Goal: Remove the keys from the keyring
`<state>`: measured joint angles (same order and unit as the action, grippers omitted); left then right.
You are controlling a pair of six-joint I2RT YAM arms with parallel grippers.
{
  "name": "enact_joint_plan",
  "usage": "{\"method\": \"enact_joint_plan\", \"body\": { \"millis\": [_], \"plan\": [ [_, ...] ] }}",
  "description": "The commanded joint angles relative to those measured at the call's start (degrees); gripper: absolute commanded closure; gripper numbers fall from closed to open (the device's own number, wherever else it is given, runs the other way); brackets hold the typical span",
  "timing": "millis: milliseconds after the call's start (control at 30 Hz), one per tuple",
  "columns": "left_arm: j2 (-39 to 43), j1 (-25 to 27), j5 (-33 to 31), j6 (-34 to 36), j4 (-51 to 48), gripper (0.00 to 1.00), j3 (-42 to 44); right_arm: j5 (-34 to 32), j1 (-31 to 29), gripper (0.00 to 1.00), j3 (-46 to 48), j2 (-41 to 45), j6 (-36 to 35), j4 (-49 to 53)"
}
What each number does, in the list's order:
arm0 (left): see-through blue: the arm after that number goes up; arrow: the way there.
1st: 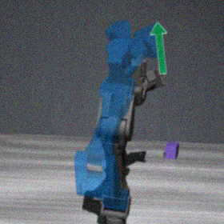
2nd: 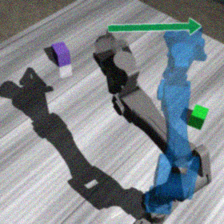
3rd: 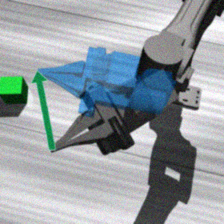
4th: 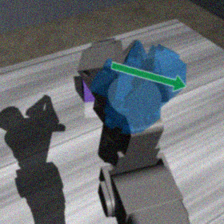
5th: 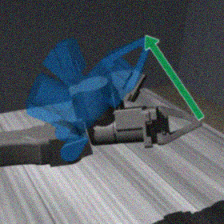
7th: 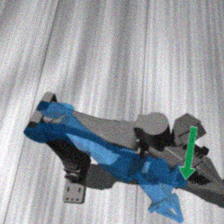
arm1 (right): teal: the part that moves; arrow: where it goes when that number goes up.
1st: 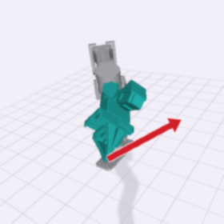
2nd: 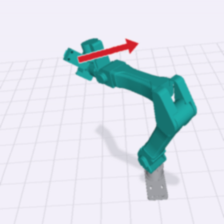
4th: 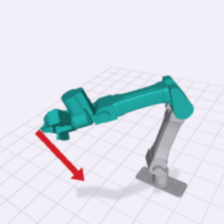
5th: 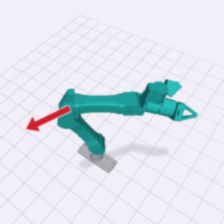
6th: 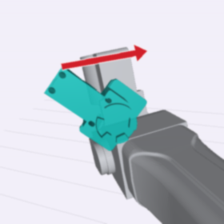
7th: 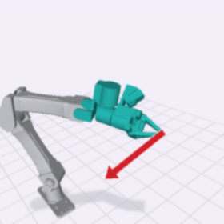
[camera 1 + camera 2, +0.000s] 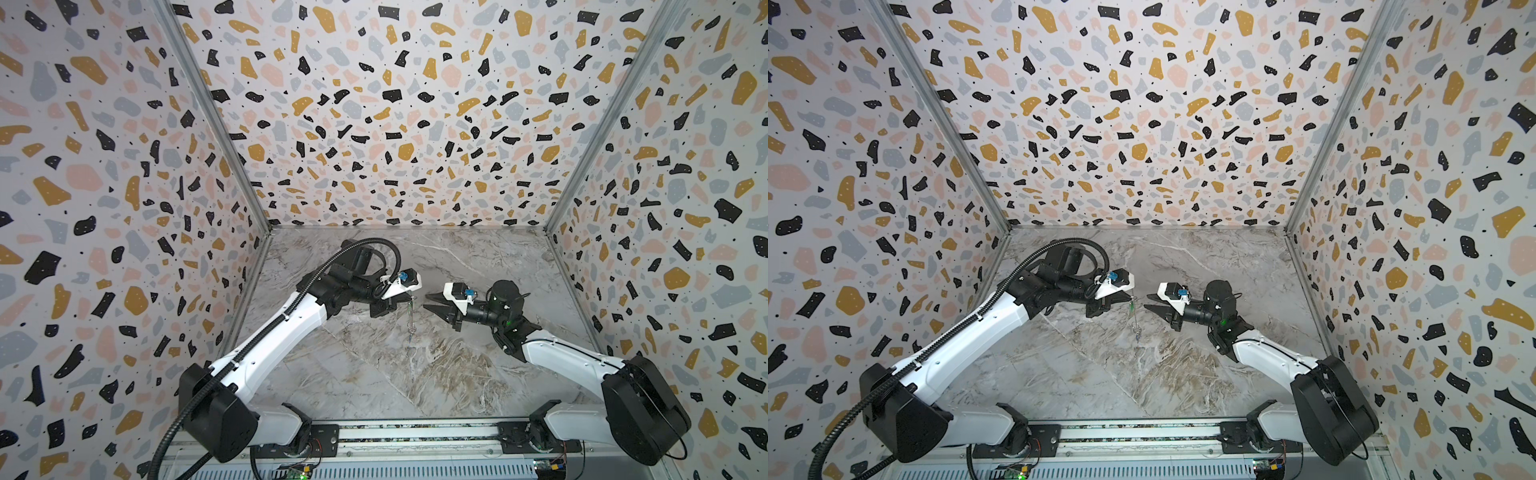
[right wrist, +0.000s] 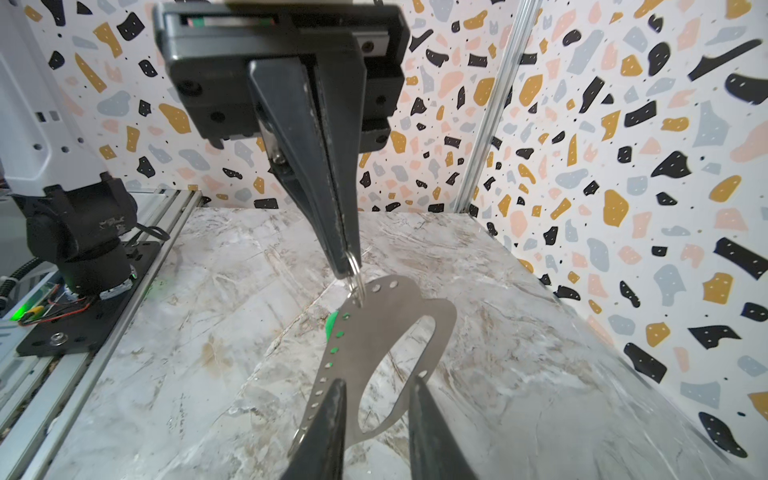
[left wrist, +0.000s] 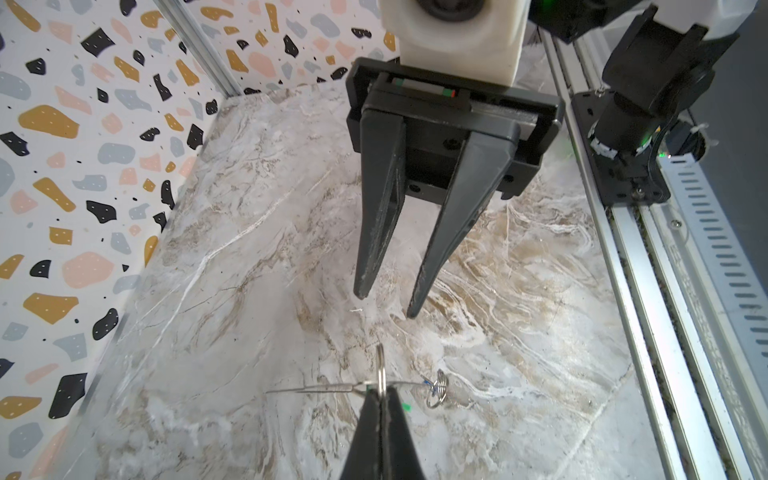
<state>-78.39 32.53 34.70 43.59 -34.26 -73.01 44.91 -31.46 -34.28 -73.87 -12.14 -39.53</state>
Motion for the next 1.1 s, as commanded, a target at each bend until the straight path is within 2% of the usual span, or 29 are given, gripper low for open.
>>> {"method": "enact_joint_plan", "body": {
  "millis": [0,233,400,667,1067],
  "plan": [
    [-1.1,2.0,-4.5,2.9,-5.1,1.00,-4.3,0.2,-1.6,0.72,-3.7,0.5,-1.6,3.7],
    [-1.7,3.6,-6.5,3.3,-7.0,1.00,-7.0,1.4,-2.4,0.73,-2.5,-0.9,2.6,-3.4],
    [-1.9,4.5,-7.6,3.4,-7.6,1.00,-7.5,2.1,-2.6,0.74,-2.8,-1.6,3.0,-3.6],
    [-1.9,5.1,-8.1,4.2,-8.3,1.00,-7.8,-0.3,-2.5,0.75,-1.5,-0.2,3.3,-6.9],
    [-1.4,5.3,-7.6,4.5,-8.3,1.00,-7.6,2.7,-2.6,0.85,-2.3,-1.3,3.9,-6.6]
  ]
}}
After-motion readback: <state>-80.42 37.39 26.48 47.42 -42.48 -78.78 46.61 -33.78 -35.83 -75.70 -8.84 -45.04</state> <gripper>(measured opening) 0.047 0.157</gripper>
